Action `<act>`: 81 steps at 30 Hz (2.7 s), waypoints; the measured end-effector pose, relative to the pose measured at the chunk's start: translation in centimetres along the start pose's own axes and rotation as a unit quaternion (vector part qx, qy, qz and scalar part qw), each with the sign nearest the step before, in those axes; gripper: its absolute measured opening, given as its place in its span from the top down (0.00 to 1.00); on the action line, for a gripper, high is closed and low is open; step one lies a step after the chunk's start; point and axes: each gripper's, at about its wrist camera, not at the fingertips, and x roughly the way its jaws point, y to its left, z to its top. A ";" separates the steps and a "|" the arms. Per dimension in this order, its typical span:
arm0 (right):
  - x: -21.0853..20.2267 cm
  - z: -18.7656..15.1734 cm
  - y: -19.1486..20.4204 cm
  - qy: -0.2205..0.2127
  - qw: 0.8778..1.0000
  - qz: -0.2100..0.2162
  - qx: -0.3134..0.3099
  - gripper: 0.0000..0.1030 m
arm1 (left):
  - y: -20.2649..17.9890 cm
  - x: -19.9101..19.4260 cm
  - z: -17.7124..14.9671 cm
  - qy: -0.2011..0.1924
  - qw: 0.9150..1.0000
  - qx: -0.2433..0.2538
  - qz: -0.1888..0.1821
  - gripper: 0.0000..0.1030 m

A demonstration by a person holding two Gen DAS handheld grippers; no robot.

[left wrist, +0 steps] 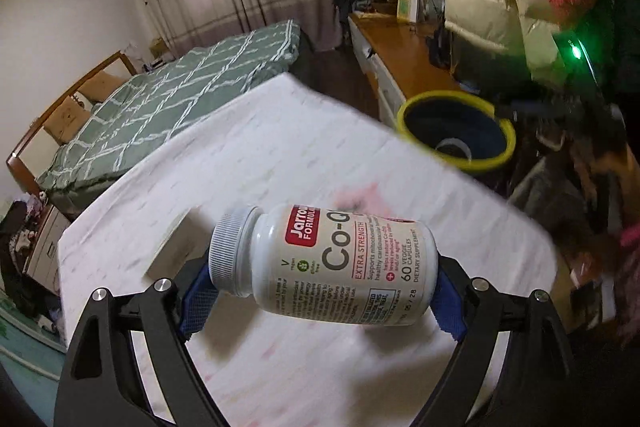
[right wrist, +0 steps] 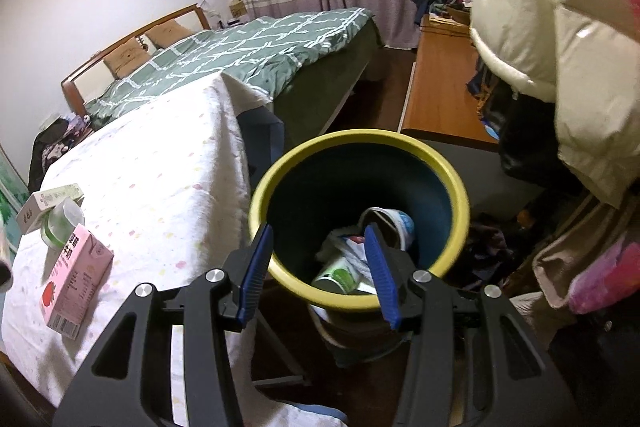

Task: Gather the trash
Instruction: 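Carry the supplement bottle over the bin and open the left tool, then grasp the pink strawberry milk carton with the right tool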

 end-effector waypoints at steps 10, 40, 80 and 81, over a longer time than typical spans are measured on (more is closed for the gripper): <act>-2.0 -1.5 -4.6 -0.011 0.999 -0.045 0.021 0.56 | -10.3 7.0 8.4 -0.002 0.998 0.061 -0.032 0.16; -2.0 -2.9 -8.0 0.001 0.995 -0.095 0.023 0.50 | -11.6 12.6 16.7 -0.027 0.994 -0.064 -0.088 0.05; -4.4 -4.9 22.8 -0.021 0.981 0.121 -0.153 0.39 | 16.2 -14.0 -14.4 -0.130 0.913 -0.326 0.208 0.05; -4.2 -5.5 23.8 -0.021 0.980 0.117 -0.159 0.38 | 15.6 -13.6 -14.0 -0.129 0.913 -0.327 0.206 0.05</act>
